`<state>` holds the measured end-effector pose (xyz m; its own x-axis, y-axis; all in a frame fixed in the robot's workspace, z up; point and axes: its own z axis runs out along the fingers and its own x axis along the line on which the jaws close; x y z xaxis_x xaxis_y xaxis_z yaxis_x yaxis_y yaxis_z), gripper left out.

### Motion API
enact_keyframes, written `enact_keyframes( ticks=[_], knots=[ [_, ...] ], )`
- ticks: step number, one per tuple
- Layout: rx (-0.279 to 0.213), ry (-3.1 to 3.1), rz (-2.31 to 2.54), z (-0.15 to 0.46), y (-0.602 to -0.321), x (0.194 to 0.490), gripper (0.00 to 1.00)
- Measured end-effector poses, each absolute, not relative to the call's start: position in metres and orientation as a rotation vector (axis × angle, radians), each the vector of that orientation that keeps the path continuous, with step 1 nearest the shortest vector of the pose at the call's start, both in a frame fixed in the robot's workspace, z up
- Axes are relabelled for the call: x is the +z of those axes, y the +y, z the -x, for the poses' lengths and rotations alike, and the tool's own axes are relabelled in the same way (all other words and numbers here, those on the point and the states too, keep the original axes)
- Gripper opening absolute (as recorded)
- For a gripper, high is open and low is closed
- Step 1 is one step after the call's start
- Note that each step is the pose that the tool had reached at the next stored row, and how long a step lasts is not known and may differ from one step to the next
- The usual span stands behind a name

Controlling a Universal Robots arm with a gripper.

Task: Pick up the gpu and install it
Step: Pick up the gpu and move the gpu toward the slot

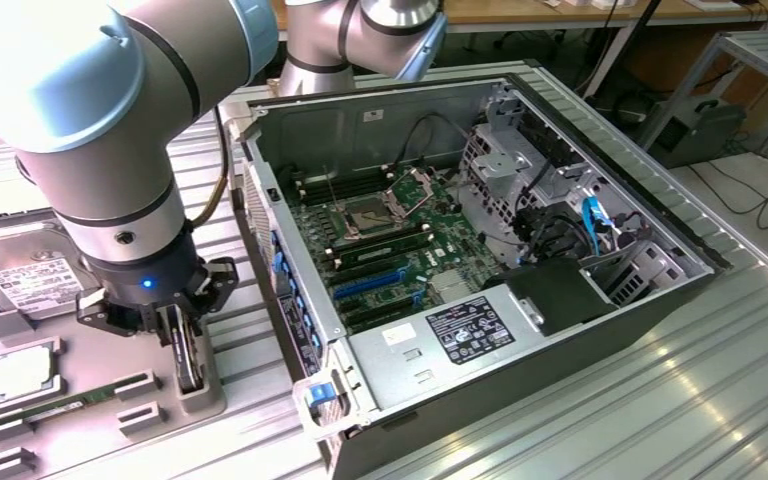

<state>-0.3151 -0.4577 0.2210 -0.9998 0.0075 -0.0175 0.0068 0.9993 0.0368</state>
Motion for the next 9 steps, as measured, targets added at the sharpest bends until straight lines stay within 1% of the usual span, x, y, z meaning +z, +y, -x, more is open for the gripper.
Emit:
enact_keyframes(
  ticks=[8, 9],
  knots=[
    [0.057, 3.123, -0.011, 0.3151, -0.4577, 0.2209, 0.38],
    [0.057, 3.123, -0.011, 0.3151, -0.4577, 0.2209, 0.36]
  ],
)
